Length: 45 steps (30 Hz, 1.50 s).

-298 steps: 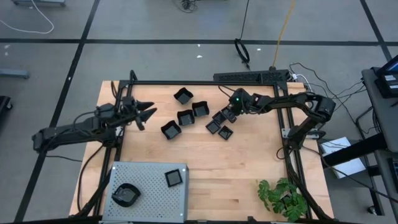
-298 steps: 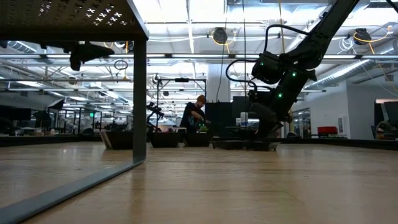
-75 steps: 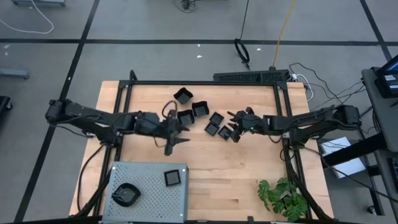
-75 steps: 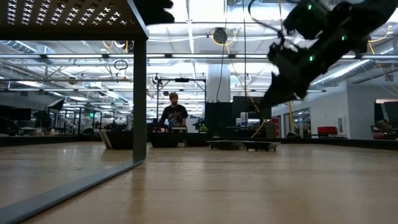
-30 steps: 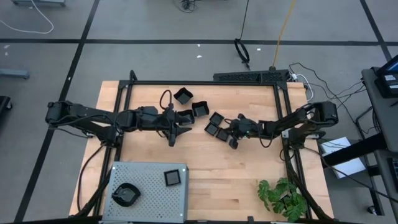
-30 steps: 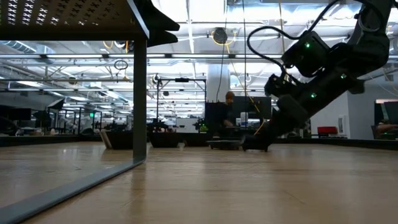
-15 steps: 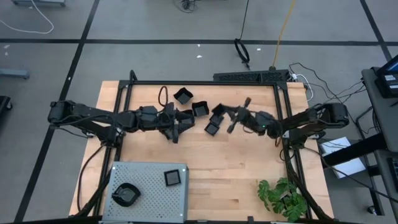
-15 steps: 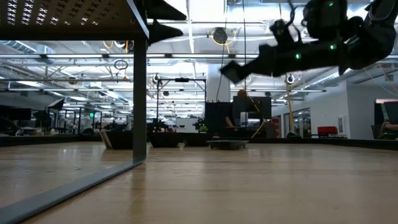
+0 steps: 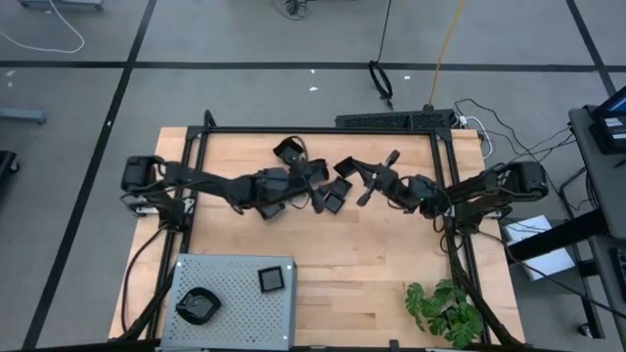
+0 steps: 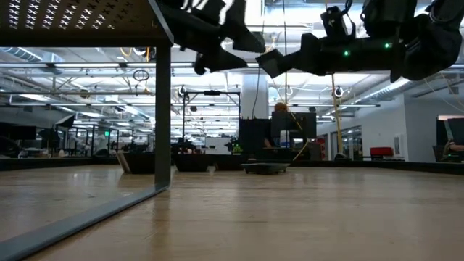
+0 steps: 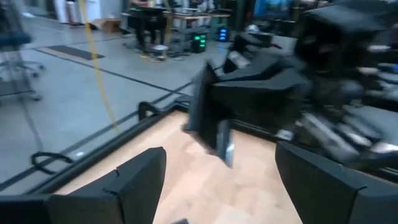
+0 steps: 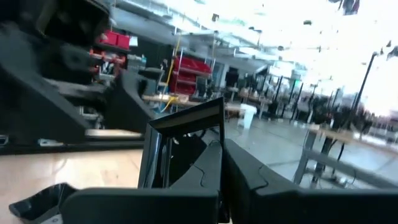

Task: Pick & Place Mini shaped plates
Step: Stack the square plate on top of the other square plate on the shelf

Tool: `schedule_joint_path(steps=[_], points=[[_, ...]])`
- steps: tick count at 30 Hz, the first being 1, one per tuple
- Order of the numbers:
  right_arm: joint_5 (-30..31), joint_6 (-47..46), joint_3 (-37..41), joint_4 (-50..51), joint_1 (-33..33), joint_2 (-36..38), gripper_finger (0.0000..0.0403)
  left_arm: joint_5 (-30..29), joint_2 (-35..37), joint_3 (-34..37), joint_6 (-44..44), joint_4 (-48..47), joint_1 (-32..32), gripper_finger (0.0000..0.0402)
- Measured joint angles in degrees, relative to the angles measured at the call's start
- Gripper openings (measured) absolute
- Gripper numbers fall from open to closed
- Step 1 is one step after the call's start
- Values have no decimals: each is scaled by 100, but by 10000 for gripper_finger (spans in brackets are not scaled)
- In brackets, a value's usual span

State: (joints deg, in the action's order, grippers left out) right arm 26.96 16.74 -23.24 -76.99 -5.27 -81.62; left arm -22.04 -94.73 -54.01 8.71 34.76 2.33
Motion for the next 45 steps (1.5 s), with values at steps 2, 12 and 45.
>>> schedule_joint_path(steps=[2, 12, 45], points=[[-2, 265, 0, -231, 54, 14, 0, -142, -121, -121, 32, -8, 40, 298], [-88, 950, 0, -550, 137, 15, 0, 359, -208, -279, 238, 210, 173, 245], [-512, -665, 107, -425, 264, 79, 49, 510, -205, -266, 346, 391, 335, 9]])
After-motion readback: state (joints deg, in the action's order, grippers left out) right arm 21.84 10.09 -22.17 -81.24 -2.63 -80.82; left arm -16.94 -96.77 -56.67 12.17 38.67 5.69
